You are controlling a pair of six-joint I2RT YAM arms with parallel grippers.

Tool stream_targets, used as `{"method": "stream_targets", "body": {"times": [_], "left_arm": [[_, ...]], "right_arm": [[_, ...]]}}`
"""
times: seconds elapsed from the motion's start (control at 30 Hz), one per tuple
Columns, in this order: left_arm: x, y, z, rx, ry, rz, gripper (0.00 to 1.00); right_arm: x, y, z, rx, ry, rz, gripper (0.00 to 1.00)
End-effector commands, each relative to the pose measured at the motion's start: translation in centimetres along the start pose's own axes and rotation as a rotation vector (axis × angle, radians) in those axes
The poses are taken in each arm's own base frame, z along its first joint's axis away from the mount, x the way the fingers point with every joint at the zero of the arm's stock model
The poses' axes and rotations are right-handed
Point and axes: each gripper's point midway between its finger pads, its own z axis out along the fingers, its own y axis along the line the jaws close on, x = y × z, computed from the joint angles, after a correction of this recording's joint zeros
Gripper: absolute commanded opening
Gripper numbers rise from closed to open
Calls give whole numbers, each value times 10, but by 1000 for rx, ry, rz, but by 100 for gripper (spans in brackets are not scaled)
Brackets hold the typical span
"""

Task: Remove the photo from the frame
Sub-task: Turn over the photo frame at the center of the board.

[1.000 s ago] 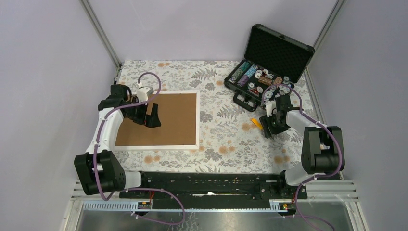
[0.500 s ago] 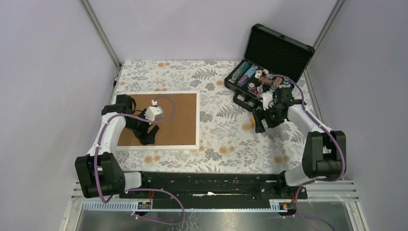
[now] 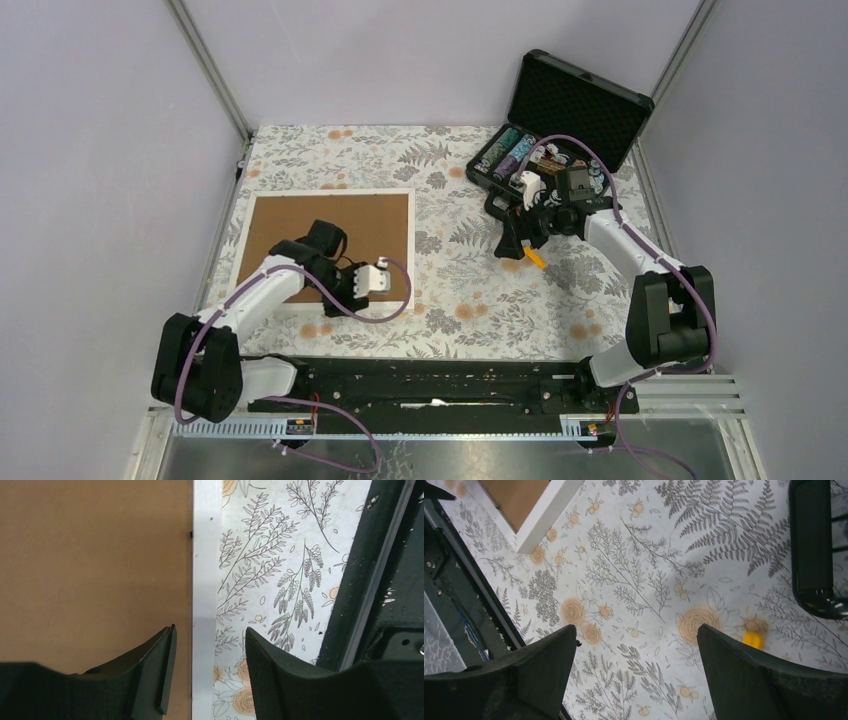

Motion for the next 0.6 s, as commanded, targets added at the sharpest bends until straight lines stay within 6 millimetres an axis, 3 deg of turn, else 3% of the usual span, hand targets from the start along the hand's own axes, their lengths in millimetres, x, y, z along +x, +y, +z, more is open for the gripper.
{"method": "stream_targets", "body": {"times": [0.0, 0.2, 0.57], "left_arm": [[0, 6, 16, -43, 52, 104, 55], [5, -1, 33, -49, 98, 142, 45], [4, 9, 35, -120, 133, 124, 47]], "right_arm": [[-33, 16, 5, -101, -105, -61, 96], [-32, 16, 14, -139, -118, -55, 96], [-24, 38, 48, -232, -123, 141, 95]]}}
